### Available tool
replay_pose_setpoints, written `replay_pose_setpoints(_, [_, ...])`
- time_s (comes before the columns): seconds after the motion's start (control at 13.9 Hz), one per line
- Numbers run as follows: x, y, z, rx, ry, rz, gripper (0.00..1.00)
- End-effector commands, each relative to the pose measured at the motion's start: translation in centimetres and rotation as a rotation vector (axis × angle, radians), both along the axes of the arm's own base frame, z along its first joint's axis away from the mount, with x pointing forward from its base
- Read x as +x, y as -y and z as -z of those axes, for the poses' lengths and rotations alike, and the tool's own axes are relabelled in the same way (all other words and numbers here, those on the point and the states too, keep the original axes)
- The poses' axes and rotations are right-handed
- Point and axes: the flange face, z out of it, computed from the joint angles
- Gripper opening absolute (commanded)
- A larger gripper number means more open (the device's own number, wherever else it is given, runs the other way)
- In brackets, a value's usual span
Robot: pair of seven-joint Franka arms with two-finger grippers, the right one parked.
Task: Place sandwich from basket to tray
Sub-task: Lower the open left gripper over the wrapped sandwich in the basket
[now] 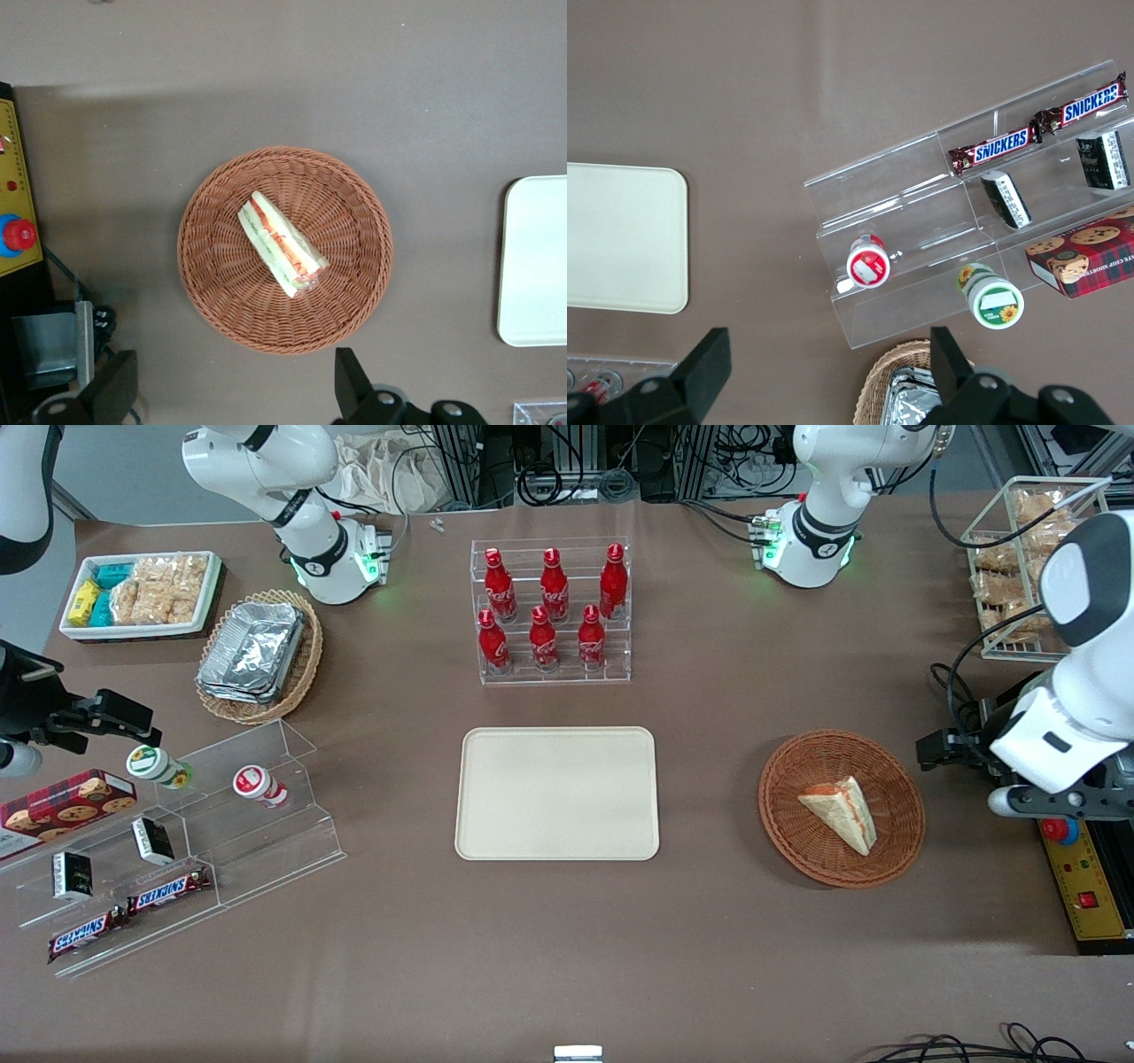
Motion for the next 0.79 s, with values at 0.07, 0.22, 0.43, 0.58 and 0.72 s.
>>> replay_pose_setpoints(0.07, [0.9,0.8,0.5,0.014,-0.006,-0.067,1.0])
replay_pose_setpoints(0.22, [1.3,1.3,1.8,0.015,-0.02,-0.143,1.0])
replay_pose_setpoints(0.43, [0.8,1.0,5.7,0.002,-0.007,-0.398,1.0])
replay_pose_setpoints(0.58, [-0.9,1.0,9.8,0.013,-0.031,-0.461,1.0])
replay_pose_setpoints(0.72, [-2.3,0.4,13.2,0.015,-0.029,-0.575,1.0])
